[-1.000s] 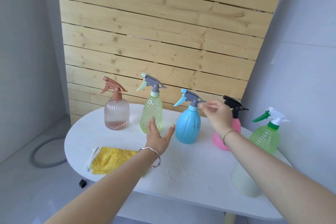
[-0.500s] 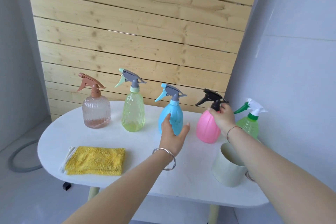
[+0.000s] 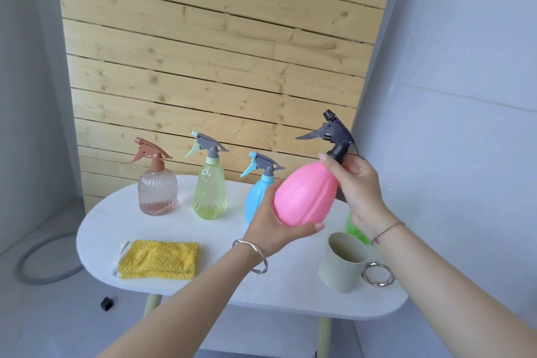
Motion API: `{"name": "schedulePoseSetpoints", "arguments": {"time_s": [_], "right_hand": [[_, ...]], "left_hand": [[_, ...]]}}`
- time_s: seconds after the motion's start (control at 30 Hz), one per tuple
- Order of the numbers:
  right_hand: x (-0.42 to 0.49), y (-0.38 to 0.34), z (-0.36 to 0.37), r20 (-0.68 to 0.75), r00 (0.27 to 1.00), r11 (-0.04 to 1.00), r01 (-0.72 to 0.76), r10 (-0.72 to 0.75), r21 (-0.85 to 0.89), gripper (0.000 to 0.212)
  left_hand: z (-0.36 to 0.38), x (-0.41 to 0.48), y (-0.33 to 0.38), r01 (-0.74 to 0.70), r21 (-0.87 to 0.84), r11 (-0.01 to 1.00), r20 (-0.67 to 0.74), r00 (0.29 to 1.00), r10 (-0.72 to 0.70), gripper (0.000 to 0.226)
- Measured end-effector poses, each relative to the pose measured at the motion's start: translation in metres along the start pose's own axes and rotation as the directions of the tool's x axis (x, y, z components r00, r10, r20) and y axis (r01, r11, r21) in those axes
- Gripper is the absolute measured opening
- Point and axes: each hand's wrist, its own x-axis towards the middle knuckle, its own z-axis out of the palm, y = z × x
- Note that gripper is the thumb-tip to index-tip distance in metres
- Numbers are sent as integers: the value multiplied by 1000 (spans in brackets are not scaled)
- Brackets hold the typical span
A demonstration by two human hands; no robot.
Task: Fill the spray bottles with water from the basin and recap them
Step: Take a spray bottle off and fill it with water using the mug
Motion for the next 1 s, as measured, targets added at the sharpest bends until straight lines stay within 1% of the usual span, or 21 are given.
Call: {"name": "schedulePoseSetpoints", "arguments": {"time_s": [0.07, 0.13, 0.23, 0.3, 0.33, 0.37, 0.4, 0.43, 0.47, 0.5, 0.53, 0.57, 0.6, 0.67, 0.73, 0.77, 0.83, 0.9, 0.93, 0.97, 1.0], "right_hand": [[-21, -22, 3, 64, 998, 997, -19, 15, 71, 7], [-37, -38, 6, 103, 995, 995, -27, 18, 91, 6], [-54, -54, 10, 162, 987, 995, -40, 24, 96, 9], [-65, -70, 11, 221, 975, 994, -48, 26, 98, 12], [-69, -79, 11, 266, 963, 991, -72, 40, 114, 15], [-71, -85, 11, 323, 944, 982, -117, 63, 151, 19], [-74, -93, 9, 382, 920, 963, -178, 90, 202, 23], [-76, -98, 9, 424, 899, 940, -231, 108, 250, 26], [-79, -103, 9, 439, 891, 924, -256, 112, 284, 27], [-85, -106, 10, 433, 895, 921, -253, 106, 297, 27], [-90, -106, 12, 412, 906, 924, -237, 99, 299, 27], [-96, -108, 16, 381, 920, 929, -218, 94, 298, 25], [-99, -108, 19, 344, 935, 932, -201, 90, 301, 22], [-106, -114, 25, 280, 955, 929, -192, 102, 316, 18], [-110, -122, 25, 258, 959, 921, -202, 117, 334, 20], [-112, -125, 25, 269, 956, 918, -207, 117, 339, 23], [-115, -130, 24, 319, 944, 924, -195, 86, 328, 30], [-120, -135, 26, 356, 934, 950, -143, 37, 277, 36], [-122, -137, 28, 338, 941, 959, -113, 19, 261, 35], [-124, -140, 29, 302, 953, 962, -91, 10, 256, 31], [-125, -142, 29, 257, 966, 962, -76, 6, 264, 26]], "left_hand": [[-7, -19, 11, -33, 9, 999, -38, 999, 33, 91], [-16, -37, 19, -46, 39, 998, -77, 996, 49, 82], [-31, -59, 30, -21, 5, 1000, -87, 996, 21, 85], [-43, -77, 44, 8, -21, 1000, -58, 998, -9, 87], [-49, -85, 51, 41, -60, 997, -13, 999, -42, 85], [-53, -91, 57, 96, -143, 985, 57, 994, -89, 83], [-58, -98, 64, 198, -283, 938, 162, 974, -157, 83], [-62, -103, 70, 325, -440, 837, 278, 936, -218, 82], [-65, -106, 75, 427, -551, 717, 364, 896, -253, 80], [-69, -110, 81, 489, -607, 626, 408, 868, -282, 78], [-70, -111, 84, 524, -620, 584, 424, 850, -312, 78], [-72, -113, 87, 529, -604, 596, 393, 849, -354, 82], [-72, -112, 89, 509, -584, 632, 341, 861, -379, 86], [-72, -116, 97, 427, -609, 668, 272, 904, -330, 95], [-75, -122, 106, 382, -660, 646, 255, 924, -286, 105], [-77, -123, 109, 390, -669, 633, 258, 920, -295, 100], [-78, -128, 113, 480, -645, 595, 321, 876, -359, 77], [-78, -132, 115, 582, -603, 546, 378, 811, -447, 81], [-77, -131, 116, 582, -615, 532, 368, 808, -460, 84], [-75, -132, 117, 551, -644, 531, 339, 828, -447, 86], [-75, -133, 118, 494, -669, 556, 288, 861, -419, 86]]}}
